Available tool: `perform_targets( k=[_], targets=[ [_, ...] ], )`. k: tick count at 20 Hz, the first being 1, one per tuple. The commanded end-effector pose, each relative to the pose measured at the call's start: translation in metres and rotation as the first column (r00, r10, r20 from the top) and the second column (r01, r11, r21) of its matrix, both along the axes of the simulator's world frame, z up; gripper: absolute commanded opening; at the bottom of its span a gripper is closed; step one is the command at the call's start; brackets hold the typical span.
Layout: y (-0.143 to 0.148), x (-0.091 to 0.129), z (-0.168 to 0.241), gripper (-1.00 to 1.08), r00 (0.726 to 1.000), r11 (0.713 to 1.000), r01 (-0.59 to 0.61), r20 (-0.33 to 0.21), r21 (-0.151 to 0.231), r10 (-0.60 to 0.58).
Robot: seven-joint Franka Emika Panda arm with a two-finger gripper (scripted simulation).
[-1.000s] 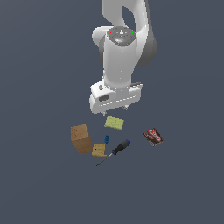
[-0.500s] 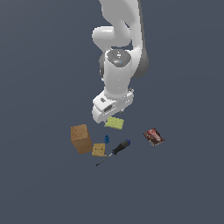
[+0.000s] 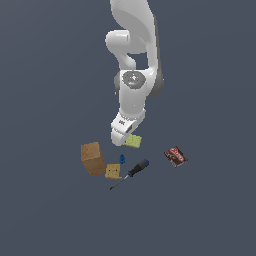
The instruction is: Pick up a designated object from a clutter of objects.
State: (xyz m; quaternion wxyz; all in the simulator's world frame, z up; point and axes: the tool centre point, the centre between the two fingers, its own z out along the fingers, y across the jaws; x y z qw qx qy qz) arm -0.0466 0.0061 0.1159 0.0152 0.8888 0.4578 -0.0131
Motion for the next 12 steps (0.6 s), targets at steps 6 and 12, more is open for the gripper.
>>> perform_targets(
  k=[6, 12],
  targets=[
    [0.003, -0.021, -0.032, 1.00, 0.978, 0.978, -0.208, 0.001, 0.018, 0.208],
    [0.007, -0.033, -0.048, 1.00, 0.950, 0.949, -0.314, 0.005, 0.031, 0.314]
  ],
)
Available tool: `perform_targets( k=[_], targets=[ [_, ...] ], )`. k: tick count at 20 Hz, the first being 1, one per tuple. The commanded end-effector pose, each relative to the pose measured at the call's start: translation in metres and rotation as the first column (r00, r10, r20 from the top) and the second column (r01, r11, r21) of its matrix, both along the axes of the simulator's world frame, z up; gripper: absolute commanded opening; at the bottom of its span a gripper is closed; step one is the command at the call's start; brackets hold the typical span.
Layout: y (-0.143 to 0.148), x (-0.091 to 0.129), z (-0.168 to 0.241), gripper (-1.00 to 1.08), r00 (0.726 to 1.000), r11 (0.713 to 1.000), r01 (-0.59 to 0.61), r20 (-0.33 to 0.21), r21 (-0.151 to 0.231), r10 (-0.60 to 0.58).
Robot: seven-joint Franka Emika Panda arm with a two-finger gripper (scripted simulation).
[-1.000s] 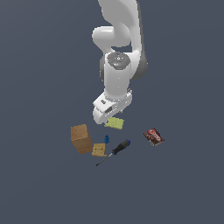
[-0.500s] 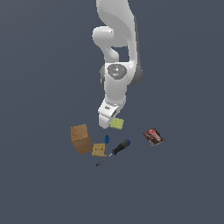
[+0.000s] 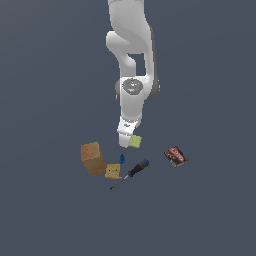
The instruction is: Pick up a designated object from a clutter of objects.
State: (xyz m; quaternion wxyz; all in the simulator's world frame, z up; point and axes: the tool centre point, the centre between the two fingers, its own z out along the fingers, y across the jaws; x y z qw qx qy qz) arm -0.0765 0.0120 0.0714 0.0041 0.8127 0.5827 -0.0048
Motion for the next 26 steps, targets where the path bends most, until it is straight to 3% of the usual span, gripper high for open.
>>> perform_targets(
  k=[1, 14, 26],
  targets=[
    [0.001, -0.004, -0.005, 1.00, 0.999, 0.999, -0.039, 0.001, 0.005, 0.039],
    [0.003, -0.010, -0.015, 1.00, 0.997, 0.996, -0.084, 0.002, 0.012, 0.084],
    [0.003, -0.011, -0.057, 1.00, 0.996, 0.996, -0.088, 0.002, 0.012, 0.088]
  ],
)
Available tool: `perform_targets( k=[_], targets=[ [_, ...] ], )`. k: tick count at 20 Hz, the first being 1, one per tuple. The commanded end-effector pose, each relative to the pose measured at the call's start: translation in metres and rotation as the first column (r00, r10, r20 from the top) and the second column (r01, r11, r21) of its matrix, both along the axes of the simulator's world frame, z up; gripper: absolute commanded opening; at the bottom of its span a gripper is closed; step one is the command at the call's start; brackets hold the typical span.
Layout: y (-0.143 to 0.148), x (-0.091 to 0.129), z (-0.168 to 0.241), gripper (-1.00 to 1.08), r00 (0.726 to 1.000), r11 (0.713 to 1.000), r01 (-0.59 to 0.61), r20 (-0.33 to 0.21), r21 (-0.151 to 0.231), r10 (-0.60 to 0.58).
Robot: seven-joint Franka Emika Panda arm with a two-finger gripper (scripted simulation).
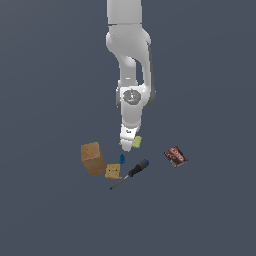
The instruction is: Pick up a designated object from a clutter of objects.
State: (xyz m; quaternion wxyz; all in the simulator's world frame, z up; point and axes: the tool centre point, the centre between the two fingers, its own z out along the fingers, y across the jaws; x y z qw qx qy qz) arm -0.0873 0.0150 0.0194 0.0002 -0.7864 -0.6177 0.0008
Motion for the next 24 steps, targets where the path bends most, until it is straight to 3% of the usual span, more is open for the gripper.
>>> perform_targets(
  k=[1, 5, 6, 24],
  targets=[
    [0.000, 0.000, -0.006, 1.00, 1.000, 1.000, -0.001, 0.001, 0.000, 0.001],
    [0.000, 0.001, -0.010, 1.00, 1.000, 1.000, -0.001, 0.001, 0.000, 0.001],
    [0.000, 0.001, -0.010, -1.00, 1.000, 1.000, -0.001, 0.001, 0.000, 0.001],
    [0.003, 0.006, 0.007, -1.00, 1.000, 1.000, -0.001, 0.005, -0.001, 0.001]
  ],
)
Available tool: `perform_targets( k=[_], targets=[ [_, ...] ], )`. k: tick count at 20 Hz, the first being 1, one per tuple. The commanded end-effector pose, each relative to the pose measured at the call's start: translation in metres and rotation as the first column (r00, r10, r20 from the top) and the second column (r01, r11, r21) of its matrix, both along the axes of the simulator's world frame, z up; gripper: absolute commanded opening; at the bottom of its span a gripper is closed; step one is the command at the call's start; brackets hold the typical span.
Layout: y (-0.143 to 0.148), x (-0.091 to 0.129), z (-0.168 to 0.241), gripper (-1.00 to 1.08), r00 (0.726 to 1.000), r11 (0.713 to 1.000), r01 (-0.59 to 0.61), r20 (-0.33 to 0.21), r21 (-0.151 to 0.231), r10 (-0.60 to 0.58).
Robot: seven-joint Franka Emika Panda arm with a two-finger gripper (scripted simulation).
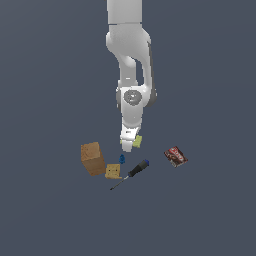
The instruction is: Pick up a designated object from a clutter of objects.
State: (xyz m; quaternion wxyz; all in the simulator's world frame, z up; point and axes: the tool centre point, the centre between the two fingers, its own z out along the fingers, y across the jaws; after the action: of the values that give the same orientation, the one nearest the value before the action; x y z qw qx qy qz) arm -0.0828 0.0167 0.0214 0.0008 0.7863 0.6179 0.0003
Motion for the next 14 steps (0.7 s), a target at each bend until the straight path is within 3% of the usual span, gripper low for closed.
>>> perform_targets(
  k=[1, 14],
  targets=[
    [0.002, 0.003, 0.009, -1.00, 1.000, 1.000, -0.001, 0.002, 0.000, 0.001],
    [0.022, 0.029, 0.102, -1.00, 1.000, 1.000, -0.003, -0.001, 0.003, 0.003]
  ],
)
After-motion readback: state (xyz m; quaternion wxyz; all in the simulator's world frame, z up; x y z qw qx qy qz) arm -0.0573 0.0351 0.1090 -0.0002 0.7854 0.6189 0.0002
